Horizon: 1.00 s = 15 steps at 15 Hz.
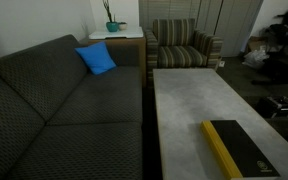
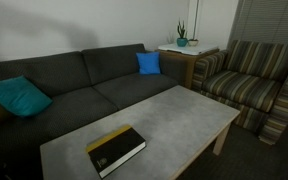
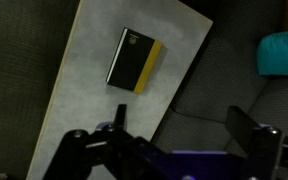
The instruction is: Open the cover of the book on the table
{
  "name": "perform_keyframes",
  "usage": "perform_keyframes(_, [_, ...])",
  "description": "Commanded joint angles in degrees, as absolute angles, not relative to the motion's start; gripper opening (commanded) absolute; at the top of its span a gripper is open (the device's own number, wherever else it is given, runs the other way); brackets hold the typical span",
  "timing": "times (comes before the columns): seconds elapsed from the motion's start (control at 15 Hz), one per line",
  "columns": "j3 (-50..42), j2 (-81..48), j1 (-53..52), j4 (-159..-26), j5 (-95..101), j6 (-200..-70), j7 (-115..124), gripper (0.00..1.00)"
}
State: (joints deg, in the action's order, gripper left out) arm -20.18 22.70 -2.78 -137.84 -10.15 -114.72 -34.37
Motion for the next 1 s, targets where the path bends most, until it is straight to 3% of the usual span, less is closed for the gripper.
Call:
perform_keyframes(0.0, [-18.93,12.44,-0.91,-134.39,-11.94,-112.53,-33.10,1.00])
perform_keyframes(0.2, [-18.90,3.31,-0.51,-132.45,-15.61,-110.46,-35.34,1.00])
perform_keyframes(0.27, [-16.88,10.90,0.77,-136.58,-13.47,-113.31,-33.46,1.00])
perform_keyframes(0.8, [-14.13,10.59,2.02,-137.90,-10.70,-115.69,-32.69,1.00])
perform_keyframes(0.93, [-13.62,7.00,2.24,-137.58,-12.44,-121.28,-32.94,1.00])
